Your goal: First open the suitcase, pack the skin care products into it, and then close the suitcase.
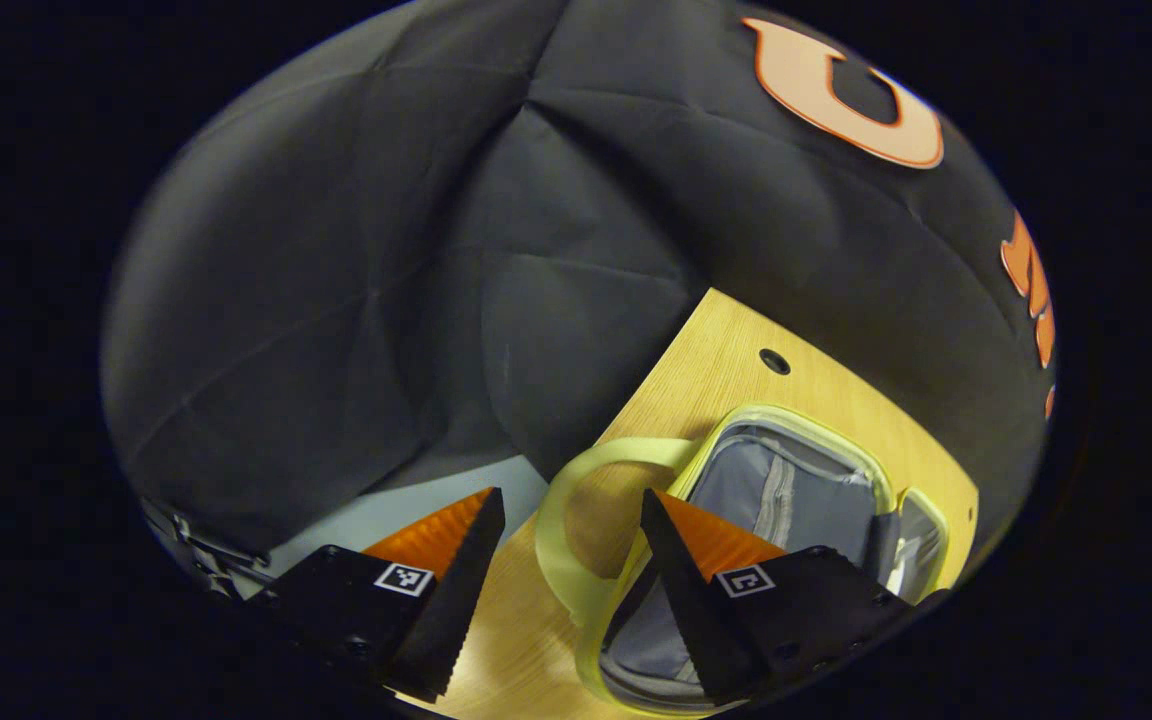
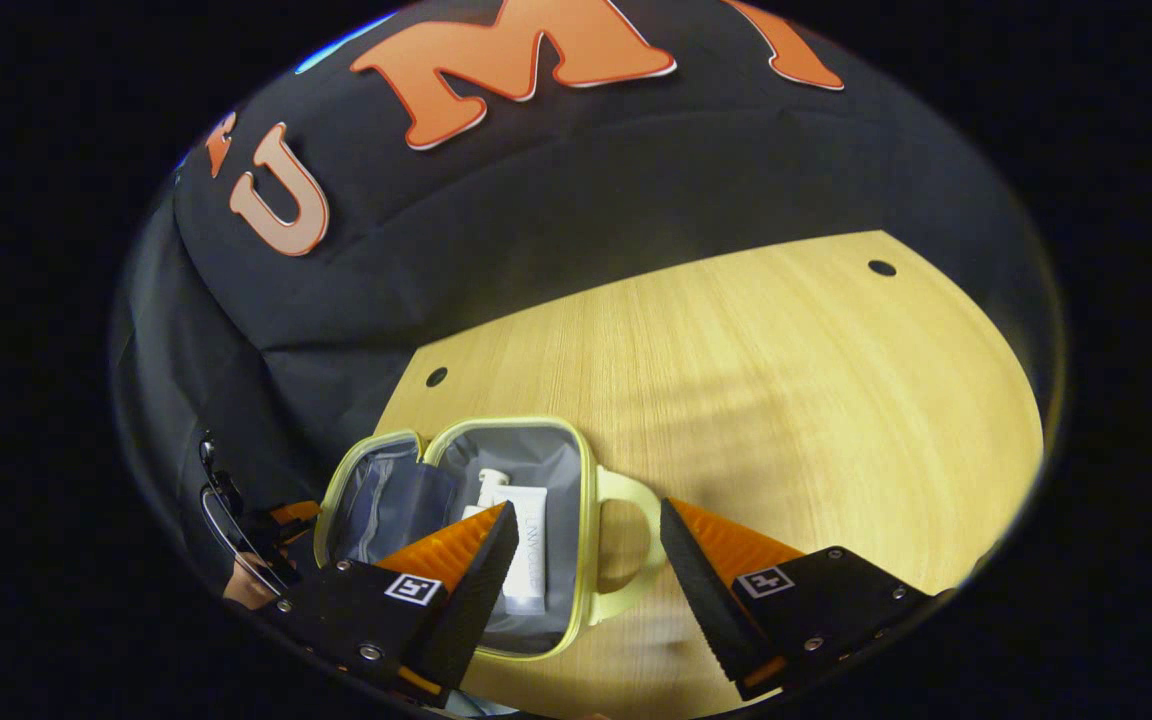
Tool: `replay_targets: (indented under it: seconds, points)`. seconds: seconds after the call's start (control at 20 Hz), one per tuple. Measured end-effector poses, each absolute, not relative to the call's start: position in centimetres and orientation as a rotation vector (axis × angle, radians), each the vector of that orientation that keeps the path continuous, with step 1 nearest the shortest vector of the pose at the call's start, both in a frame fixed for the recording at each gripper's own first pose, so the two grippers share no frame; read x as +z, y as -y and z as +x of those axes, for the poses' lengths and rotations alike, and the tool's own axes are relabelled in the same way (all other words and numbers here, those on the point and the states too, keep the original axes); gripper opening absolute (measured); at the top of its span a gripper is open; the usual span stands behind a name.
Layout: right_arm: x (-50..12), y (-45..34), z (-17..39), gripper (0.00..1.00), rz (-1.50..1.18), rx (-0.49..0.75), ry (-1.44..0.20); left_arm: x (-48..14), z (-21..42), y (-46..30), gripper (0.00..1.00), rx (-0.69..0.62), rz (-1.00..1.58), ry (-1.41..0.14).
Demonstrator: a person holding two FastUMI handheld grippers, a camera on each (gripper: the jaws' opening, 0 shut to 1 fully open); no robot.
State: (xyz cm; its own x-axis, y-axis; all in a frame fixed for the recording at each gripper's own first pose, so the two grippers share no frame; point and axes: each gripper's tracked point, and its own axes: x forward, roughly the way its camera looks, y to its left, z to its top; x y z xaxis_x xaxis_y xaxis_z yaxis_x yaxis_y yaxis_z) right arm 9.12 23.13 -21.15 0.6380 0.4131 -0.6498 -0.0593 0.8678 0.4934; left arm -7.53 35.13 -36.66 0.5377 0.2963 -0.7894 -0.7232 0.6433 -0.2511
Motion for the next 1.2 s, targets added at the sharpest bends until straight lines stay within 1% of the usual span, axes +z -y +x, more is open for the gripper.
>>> replay_targets:
  seconds: [0.1, 0.2, 0.25, 0.3, 0.35, 0.4, 0.45, 0.55, 0.6, 0.7, 0.8, 0.85, 0.9, 1.05, 1.2]
  points:
    - [-19.9, -21.5, 9.9, 0.94, 0.427, 0.266, -0.785, -37.3, -7.2, -34.9, 0.88, 0.65, -0.756, -0.76]
    - [-18.5, -20.0, 10.6, 0.94, 0.415, 0.255, -0.751, -37.3, -7.3, -34.8, 0.88, 0.651, -0.945, -0.72]
    - [-18.1, -19.6, 10.8, 0.94, 0.419, 0.252, -0.737, -37.7, -7.3, -35.2, 0.88, 0.671, -1.002, -0.698]
    - [-17.9, -19.1, 11.1, 0.94, 0.421, 0.243, -0.73, -38.5, -8.1, -35.8, 0.88, 0.705, -1.03, -0.711]
    - [-17.9, -18.7, 11.1, 0.94, 0.426, 0.236, -0.727, -38.9, -9.1, -36.2, 0.78, 0.734, -1.047, -0.708]
    - [-17.9, -18.5, 11.1, 0.94, 0.428, 0.235, -0.729, -39.0, -9.5, -36.1, 0.54, 0.719, -1.078, -0.705]
    - [-18.1, -18.3, 10.9, 0.94, 0.425, 0.234, -0.727, -40.0, -8.5, -35.3, 0.59, 0.686, -1.107, -0.717]
    - [-18.4, -18.1, 10.6, 0.94, 0.411, 0.232, -0.737, -40.7, -7.9, -34.2, 0.58, 0.625, -1.136, -0.769]
    - [-18.3, -18.1, 10.5, 0.95, 0.41, 0.237, -0.735, -41.2, -7.9, -34.5, 0.59, 0.646, -1.124, -0.801]
    - [-17.7, -17.8, 10.5, 0.94, 0.413, 0.234, -0.718, -41.1, -8.5, -33.5, 0.21, 0.631, -1.095, -0.842]
    - [-17.3, -17.3, 10.5, 0.95, 0.413, 0.225, -0.704, -40.6, -7.8, -33.7, 0.2, 0.607, -1.021, -0.842]
    - [-17.0, -16.8, 10.5, 0.95, 0.411, 0.219, -0.695, -39.7, -7.8, -33.6, 0.11, 0.586, -0.966, -0.841]
    - [-16.7, -16.3, 10.5, 0.95, 0.408, 0.211, -0.684, -38.9, -7.9, -33.6, 0.11, 0.564, -0.908, -0.85]
    - [-15.4, -14.7, 10.7, 0.95, 0.399, 0.189, -0.642, -34.9, -6.7, -33.7, 0.1, 0.522, -0.75, -0.804]
    - [-13.8, -12.8, 11.0, 0.95, 0.344, 0.172, -0.579, -30.4, -5.7, -32.8, 0.1, 0.463, -0.645, -0.744]
